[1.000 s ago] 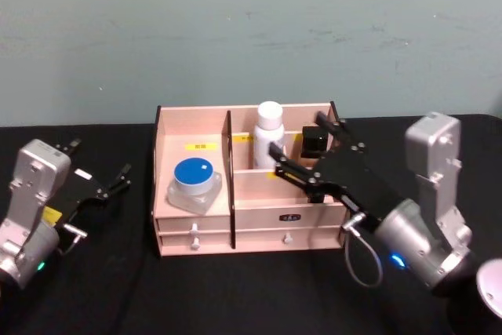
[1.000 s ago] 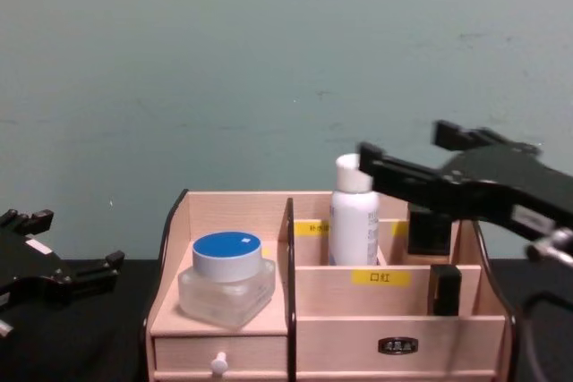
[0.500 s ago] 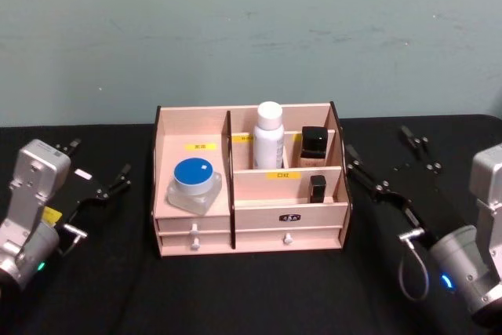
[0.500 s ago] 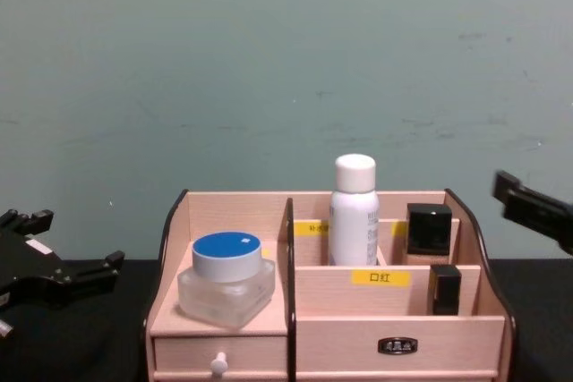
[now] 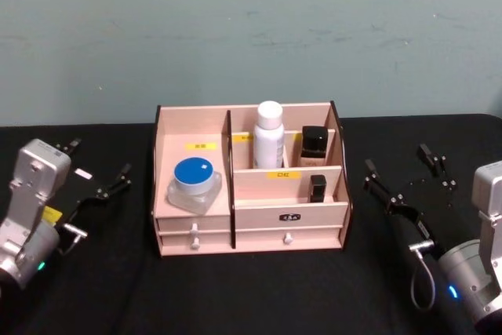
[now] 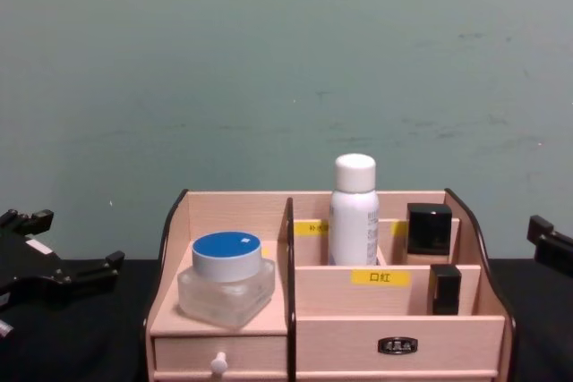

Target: Pick up the facial cleanser and watermelon frost from the table and place them into the tiered storage box.

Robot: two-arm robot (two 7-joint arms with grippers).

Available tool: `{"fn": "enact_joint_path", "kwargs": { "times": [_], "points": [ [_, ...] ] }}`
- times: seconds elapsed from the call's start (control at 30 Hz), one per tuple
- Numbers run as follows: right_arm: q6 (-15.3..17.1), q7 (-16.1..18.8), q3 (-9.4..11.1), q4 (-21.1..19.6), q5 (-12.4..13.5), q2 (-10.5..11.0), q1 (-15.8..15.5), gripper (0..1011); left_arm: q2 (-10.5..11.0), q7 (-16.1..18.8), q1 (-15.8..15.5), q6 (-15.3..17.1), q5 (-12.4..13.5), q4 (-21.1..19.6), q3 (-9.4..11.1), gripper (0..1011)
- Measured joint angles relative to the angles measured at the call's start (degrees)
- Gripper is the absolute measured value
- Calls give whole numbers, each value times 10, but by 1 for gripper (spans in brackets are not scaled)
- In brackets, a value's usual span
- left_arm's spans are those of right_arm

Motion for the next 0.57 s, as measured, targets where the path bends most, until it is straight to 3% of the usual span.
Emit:
{"fn": "enact_joint_path", "kwargs": {
  "times": [0.57],
  "points": [
    [1,4,-2,-3,4,2,1,1002,0,0,0,0,0,0,0,1009]
  ]
}}
